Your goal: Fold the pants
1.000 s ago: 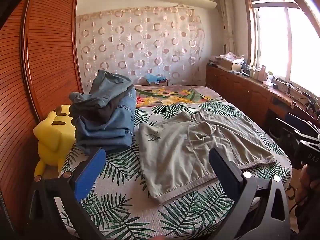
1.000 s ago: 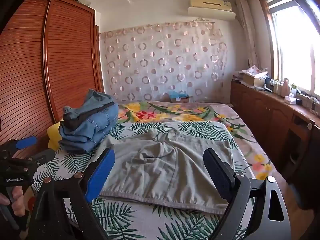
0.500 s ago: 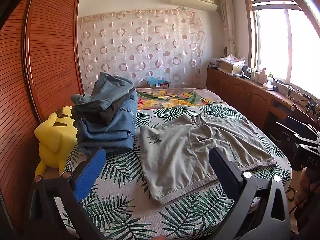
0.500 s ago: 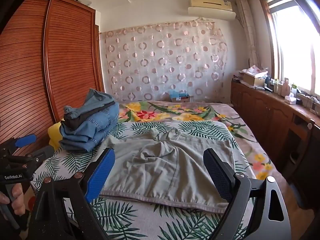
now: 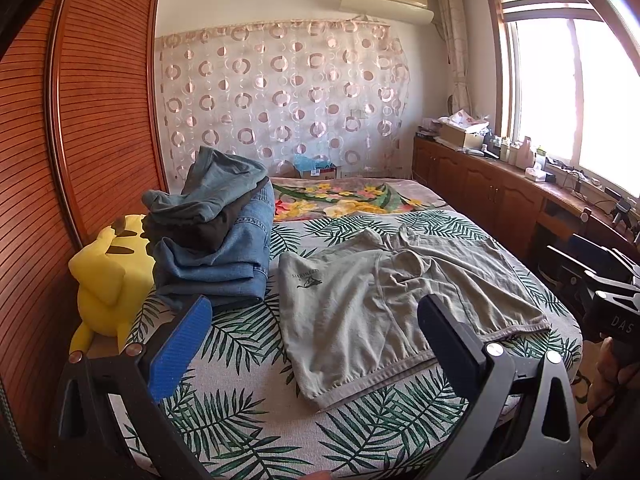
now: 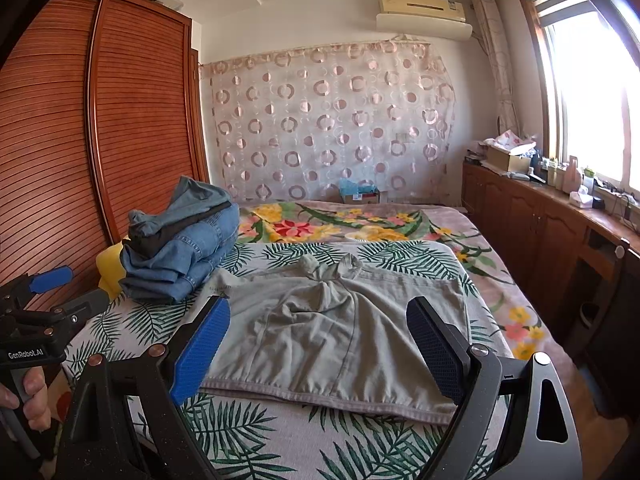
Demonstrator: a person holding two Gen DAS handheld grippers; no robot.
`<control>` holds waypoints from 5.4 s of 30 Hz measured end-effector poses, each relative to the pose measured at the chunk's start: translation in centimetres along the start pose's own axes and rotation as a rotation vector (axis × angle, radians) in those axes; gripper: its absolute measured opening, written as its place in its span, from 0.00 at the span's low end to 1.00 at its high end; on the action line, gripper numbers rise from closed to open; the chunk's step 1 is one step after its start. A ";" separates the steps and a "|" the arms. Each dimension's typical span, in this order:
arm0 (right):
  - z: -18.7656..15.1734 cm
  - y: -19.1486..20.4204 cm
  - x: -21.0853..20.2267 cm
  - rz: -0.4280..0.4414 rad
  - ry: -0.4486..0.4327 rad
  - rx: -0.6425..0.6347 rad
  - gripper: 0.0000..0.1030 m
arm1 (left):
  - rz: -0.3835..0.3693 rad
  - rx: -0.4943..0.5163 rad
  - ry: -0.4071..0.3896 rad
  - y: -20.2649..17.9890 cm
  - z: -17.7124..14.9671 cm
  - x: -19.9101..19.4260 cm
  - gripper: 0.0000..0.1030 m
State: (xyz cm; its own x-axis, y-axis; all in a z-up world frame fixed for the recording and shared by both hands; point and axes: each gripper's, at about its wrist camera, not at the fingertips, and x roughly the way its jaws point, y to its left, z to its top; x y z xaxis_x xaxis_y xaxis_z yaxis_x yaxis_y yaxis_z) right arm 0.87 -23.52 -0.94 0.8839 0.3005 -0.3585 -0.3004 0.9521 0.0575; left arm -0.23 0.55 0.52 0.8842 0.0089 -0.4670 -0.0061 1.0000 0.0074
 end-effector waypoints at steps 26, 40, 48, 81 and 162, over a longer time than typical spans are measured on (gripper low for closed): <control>-0.1 0.3 -0.2 -0.003 -0.002 0.002 0.88 | 0.000 0.000 -0.005 -0.1 0.0 -0.3 1.00; -0.1 0.3 -0.1 -0.003 -0.002 0.003 0.88 | 0.000 0.001 -0.007 -0.1 0.0 -0.3 1.00; 0.0 0.4 -0.2 -0.003 -0.004 0.006 0.88 | 0.000 0.002 -0.011 -0.1 0.3 -0.5 1.00; -0.6 -1.6 1.9 -0.035 0.053 -0.002 0.88 | -0.160 0.095 0.082 -2.0 -0.4 6.7 1.00; 6.2 -9.2 6.5 0.021 0.396 -0.037 0.34 | -0.308 0.140 0.267 -5.2 -1.3 13.2 1.00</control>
State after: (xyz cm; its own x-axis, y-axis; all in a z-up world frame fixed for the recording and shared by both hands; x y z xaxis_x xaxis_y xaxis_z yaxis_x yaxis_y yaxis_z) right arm 11.57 -30.02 1.94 0.6730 0.2675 -0.6895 -0.3359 0.9412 0.0372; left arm 10.90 -4.48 -6.88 0.6829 -0.2710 -0.6783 0.3192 0.9460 -0.0566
